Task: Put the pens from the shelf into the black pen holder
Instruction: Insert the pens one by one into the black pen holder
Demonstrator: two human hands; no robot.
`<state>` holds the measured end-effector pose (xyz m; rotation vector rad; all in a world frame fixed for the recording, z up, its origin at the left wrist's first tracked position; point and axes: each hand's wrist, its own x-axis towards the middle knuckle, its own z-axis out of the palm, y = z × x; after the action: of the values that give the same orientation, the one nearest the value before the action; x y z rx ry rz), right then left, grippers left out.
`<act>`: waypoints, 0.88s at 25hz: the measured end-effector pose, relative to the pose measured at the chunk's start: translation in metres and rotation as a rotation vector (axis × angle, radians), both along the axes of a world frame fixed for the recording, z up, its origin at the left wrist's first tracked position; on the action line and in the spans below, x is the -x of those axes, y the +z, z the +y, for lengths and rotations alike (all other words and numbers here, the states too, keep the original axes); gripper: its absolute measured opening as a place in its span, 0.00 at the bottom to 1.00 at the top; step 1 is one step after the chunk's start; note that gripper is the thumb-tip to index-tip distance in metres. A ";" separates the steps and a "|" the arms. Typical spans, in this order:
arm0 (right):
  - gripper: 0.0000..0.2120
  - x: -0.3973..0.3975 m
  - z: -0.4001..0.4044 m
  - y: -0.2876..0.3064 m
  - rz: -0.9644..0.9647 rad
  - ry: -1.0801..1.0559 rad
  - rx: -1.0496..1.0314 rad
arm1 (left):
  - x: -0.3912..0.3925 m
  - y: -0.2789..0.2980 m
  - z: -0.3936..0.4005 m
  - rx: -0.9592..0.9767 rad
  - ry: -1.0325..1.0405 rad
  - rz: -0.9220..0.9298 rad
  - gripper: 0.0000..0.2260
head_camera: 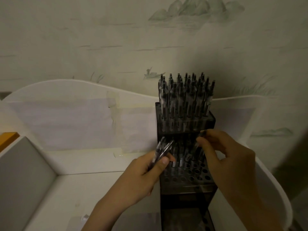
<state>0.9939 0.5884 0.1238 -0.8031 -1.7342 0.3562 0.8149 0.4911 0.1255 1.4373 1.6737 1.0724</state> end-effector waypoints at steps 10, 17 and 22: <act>0.09 0.000 0.004 0.007 -0.081 0.045 -0.053 | -0.001 0.000 -0.005 -0.025 0.004 -0.035 0.10; 0.08 0.010 0.011 -0.022 -0.208 0.091 0.081 | -0.005 0.000 -0.007 0.035 -0.013 -0.186 0.09; 0.11 0.007 0.009 -0.022 -0.174 0.055 0.116 | -0.009 -0.002 -0.005 0.042 -0.059 -0.228 0.09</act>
<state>0.9867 0.5973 0.1020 -0.8925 -1.9142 0.4385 0.8238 0.4859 0.1240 1.2777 1.4747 1.1162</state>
